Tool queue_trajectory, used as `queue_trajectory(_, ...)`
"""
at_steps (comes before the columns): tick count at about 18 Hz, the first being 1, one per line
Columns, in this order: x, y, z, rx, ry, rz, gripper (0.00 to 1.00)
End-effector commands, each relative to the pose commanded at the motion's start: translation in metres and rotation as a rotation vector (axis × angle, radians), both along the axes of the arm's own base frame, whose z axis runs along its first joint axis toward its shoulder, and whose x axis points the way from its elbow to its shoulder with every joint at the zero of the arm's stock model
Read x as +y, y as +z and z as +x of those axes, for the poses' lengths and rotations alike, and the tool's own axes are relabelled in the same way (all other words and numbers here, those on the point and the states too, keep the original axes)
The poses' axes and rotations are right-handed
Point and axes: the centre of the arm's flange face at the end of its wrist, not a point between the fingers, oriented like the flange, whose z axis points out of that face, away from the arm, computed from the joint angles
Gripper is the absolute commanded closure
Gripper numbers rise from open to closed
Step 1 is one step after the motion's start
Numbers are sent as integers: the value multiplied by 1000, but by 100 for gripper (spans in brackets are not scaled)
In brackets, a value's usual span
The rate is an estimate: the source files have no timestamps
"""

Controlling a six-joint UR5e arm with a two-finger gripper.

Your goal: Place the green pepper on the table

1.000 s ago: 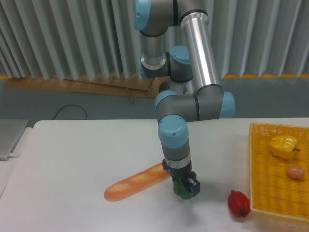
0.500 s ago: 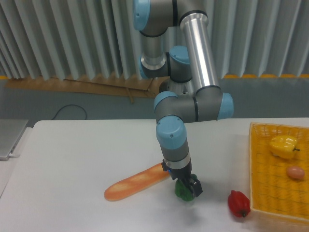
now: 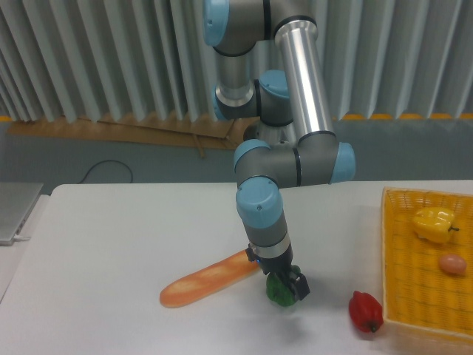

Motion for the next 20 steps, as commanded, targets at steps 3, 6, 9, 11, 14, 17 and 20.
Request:
queue_trajectory(3, -17, 36, 4, 31, 8, 31, 0)
queue_trajectory(6, -26, 46, 0, 43, 11, 37, 0)
queue_trajectory(9, -25, 46, -1, 49, 8, 41, 0)
queue_trajectory(11, -24, 60, 2, 60, -18, 62, 0)
queue_trajectory(14, -37, 91, 19, 66, -130, 75, 0)
queue_trajectory(17, -46, 98, 38, 31, -266, 53, 0)
queue_trajectory(20, -58, 100, 47, -29, -454, -12, 0)
